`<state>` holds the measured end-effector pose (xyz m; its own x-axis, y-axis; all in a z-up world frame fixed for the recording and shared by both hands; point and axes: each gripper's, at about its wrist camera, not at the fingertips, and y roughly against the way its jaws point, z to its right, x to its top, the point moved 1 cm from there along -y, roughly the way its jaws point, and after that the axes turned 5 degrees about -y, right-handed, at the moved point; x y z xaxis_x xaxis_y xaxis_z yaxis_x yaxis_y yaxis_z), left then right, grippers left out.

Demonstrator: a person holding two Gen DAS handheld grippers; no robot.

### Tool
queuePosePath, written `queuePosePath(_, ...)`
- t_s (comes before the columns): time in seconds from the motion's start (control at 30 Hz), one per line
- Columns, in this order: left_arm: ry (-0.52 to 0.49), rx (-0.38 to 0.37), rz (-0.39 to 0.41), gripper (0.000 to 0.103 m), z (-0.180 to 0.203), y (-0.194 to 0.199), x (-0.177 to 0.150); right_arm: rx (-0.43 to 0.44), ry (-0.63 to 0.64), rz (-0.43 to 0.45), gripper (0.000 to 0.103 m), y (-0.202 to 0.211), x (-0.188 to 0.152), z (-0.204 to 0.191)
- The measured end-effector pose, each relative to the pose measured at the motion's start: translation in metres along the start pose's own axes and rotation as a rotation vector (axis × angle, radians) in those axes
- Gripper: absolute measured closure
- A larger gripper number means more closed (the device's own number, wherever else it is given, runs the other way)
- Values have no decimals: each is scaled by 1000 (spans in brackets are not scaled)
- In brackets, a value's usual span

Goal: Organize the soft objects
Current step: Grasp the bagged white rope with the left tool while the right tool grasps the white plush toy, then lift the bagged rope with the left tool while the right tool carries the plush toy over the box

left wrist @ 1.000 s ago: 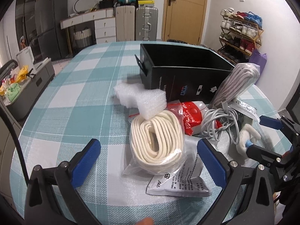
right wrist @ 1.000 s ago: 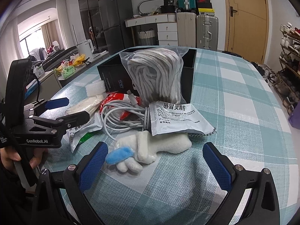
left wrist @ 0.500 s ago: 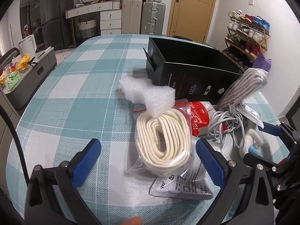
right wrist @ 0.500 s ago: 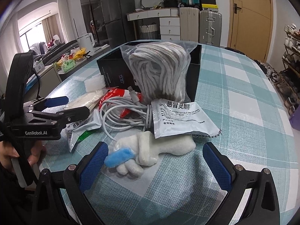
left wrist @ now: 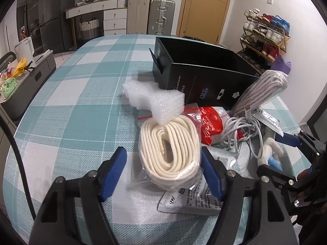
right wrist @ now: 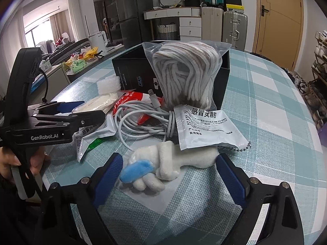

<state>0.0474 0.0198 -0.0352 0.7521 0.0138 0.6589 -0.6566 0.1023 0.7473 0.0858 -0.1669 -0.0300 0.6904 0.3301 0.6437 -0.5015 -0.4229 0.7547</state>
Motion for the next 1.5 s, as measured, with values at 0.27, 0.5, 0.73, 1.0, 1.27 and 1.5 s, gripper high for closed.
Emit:
queuePosePath(0.27, -21, -14, 12, 50, 4, 2, -1, 2, 8, 5, 19, 2, -1, -1)
queuePosePath(0.5, -40, -28, 4, 61, 4, 4, -1, 18, 7, 19, 25, 5, -1, 1)
queuePosePath(0.73, -30, -19, 15, 67, 1, 13, -2, 21, 41, 32, 44, 13, -5, -3)
queuePosePath(1.0, -41, -28, 40, 70, 7, 22, -11, 45, 25, 32, 59, 17, -11, 1)
queuePosePath(1.27, -81, -40, 93, 70, 15, 38, -18, 55, 18, 60, 67, 27, -20, 4)
queuePosePath(1.5, -83, -49, 130, 70, 16, 51, -21, 69, 29, 90, 68, 37, -27, -2)
